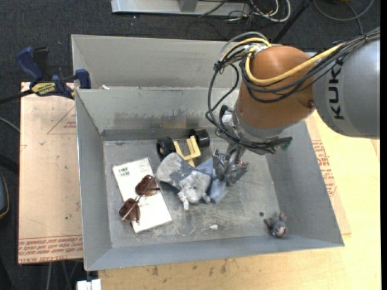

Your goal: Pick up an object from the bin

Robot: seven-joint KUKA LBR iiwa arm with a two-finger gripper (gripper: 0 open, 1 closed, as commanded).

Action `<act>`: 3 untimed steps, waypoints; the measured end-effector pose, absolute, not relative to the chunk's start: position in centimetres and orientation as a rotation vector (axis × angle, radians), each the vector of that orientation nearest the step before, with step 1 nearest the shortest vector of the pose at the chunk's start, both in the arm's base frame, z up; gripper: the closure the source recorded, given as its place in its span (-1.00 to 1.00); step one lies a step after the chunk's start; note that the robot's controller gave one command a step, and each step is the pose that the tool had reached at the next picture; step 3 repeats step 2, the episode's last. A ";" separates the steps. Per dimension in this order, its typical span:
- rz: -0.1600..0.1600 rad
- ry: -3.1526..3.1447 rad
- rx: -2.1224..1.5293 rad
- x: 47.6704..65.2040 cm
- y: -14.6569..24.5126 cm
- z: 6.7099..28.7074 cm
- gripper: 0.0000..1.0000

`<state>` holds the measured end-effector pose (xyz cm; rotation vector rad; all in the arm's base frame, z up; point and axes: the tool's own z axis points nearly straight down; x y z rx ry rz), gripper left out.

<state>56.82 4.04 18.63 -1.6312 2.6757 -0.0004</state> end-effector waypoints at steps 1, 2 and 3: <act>-0.001 2.680 -1.634 56.3 3.6 19.4 1.00; 0.009 2.678 -1.650 55.5 4.7 23.5 1.00; 0.009 2.678 -1.650 55.5 4.7 23.5 1.00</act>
Offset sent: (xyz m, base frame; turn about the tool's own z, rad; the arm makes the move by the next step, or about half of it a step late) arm -0.0305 0.0097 0.0987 -0.0190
